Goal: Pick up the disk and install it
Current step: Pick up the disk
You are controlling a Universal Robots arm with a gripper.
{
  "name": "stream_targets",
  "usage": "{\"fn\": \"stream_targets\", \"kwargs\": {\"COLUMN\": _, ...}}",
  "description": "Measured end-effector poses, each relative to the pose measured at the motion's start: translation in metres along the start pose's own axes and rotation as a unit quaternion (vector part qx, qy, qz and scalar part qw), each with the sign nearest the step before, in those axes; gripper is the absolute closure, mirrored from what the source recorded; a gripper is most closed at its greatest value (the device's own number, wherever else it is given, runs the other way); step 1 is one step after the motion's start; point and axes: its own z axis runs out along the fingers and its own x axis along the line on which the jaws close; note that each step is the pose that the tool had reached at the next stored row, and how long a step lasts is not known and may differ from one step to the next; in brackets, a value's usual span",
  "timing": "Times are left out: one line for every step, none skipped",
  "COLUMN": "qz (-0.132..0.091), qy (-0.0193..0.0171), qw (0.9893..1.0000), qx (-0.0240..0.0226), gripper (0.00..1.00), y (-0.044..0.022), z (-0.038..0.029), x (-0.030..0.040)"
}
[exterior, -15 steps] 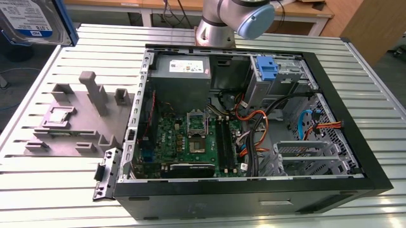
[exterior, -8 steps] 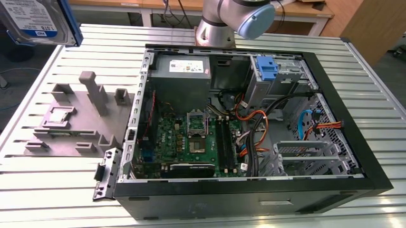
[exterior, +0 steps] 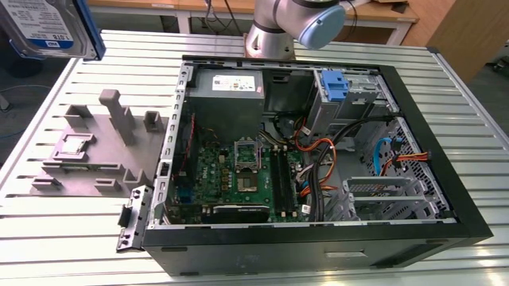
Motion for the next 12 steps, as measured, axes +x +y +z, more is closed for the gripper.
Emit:
{"fn": "stream_targets", "kwargs": {"qz": 0.0, "qy": 0.0, "qw": 1.0, "qx": 0.0, "gripper": 0.64, "y": -0.0003, "z": 0.0, "x": 0.0007}}
{"fn": "stream_targets", "kwargs": {"qz": 0.0, "qy": 0.0, "qw": 1.0, "qx": 0.0, "gripper": 0.64, "y": -0.0007, "z": 0.0, "x": 0.0012}}
{"fn": "stream_targets", "kwargs": {"qz": 0.0, "qy": 0.0, "qw": 1.0, "qx": 0.0, "gripper": 0.64, "y": -0.0012, "z": 0.0, "x": 0.0014}}
{"fn": "stream_targets", "kwargs": {"qz": 0.0, "qy": 0.0, "qw": 1.0, "qx": 0.0001, "gripper": 0.64, "y": -0.0021, "z": 0.0, "x": 0.0015}}
{"fn": "stream_targets", "kwargs": {"qz": 0.0, "qy": 0.0, "qw": 1.0, "qx": 0.0, "gripper": 0.64, "y": -0.0037, "z": -0.0001, "x": 0.0015}}
{"fn": "stream_targets", "kwargs": {"qz": 0.0, "qy": 0.0, "qw": 1.0, "qx": 0.0, "gripper": 0.64, "y": -0.0055, "z": -0.0001, "x": 0.0014}}
{"fn": "stream_targets", "kwargs": {"qz": 0.0, "qy": 0.0, "qw": 1.0, "qx": 0.0, "gripper": 0.64, "y": -0.007, "z": -0.0001, "x": 0.0014}}
{"fn": "stream_targets", "kwargs": {"qz": 0.0, "qy": 0.0, "qw": 1.0, "qx": 0.0, "gripper": 0.64, "y": -0.0084, "z": -0.0001, "x": 0.0013}}
{"fn": "stream_targets", "kwargs": {"qz": 0.0, "qy": 0.0, "qw": 1.0, "qx": 0.0, "gripper": 0.64, "y": -0.0096, "z": -0.0001, "x": 0.0013}}
{"fn": "stream_targets", "kwargs": {"qz": 0.0, "qy": 0.0, "qw": 1.0, "qx": 0.0, "gripper": 0.64, "y": -0.0106, "z": -0.0001, "x": 0.0013}}
{"fn": "stream_targets", "kwargs": {"qz": 0.0, "qy": 0.0, "qw": 1.0, "qx": 0.0, "gripper": 0.64, "y": -0.0115, "z": -0.0001, "x": 0.0012}}
{"fn": "stream_targets", "kwargs": {"qz": 0.0, "qy": 0.0, "qw": 1.0, "qx": 0.0, "gripper": 0.64, "y": -0.0124, "z": -0.0001, "x": 0.0012}}
